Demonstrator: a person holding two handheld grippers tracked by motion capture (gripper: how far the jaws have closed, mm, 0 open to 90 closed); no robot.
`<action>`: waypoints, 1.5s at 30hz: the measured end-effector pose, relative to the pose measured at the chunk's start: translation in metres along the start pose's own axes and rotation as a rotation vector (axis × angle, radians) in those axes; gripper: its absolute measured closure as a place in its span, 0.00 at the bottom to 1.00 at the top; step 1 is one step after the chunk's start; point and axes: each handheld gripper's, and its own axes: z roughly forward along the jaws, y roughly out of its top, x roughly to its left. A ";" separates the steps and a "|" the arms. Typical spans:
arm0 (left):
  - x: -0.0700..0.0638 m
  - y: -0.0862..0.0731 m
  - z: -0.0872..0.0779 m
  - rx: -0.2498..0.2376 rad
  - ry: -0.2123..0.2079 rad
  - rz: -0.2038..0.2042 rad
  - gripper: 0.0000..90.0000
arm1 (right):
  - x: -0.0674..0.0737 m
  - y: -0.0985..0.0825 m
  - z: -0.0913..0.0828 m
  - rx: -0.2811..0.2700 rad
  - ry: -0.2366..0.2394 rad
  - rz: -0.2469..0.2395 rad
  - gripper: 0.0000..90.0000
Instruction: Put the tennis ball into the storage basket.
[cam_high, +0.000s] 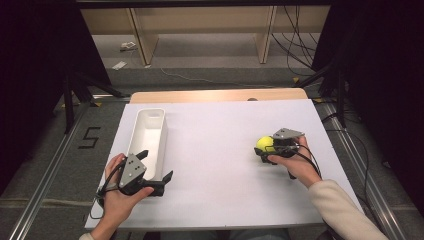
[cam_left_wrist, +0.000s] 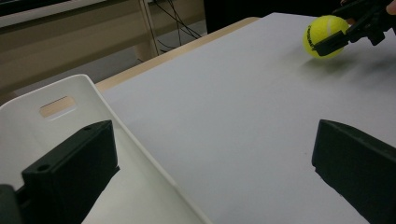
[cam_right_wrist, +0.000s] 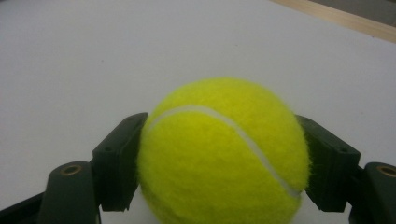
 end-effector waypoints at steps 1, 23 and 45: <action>0.000 0.000 0.000 -0.001 -0.001 0.005 0.00 | 0.000 0.001 -0.001 -0.005 -0.001 0.001 0.29; 0.000 0.000 0.000 -0.001 -0.001 0.002 0.00 | 0.003 0.011 -0.008 -0.056 0.000 0.000 0.29; 0.001 0.000 0.001 0.000 -0.002 0.009 0.00 | 0.008 0.023 -0.013 -0.094 0.011 -0.008 0.29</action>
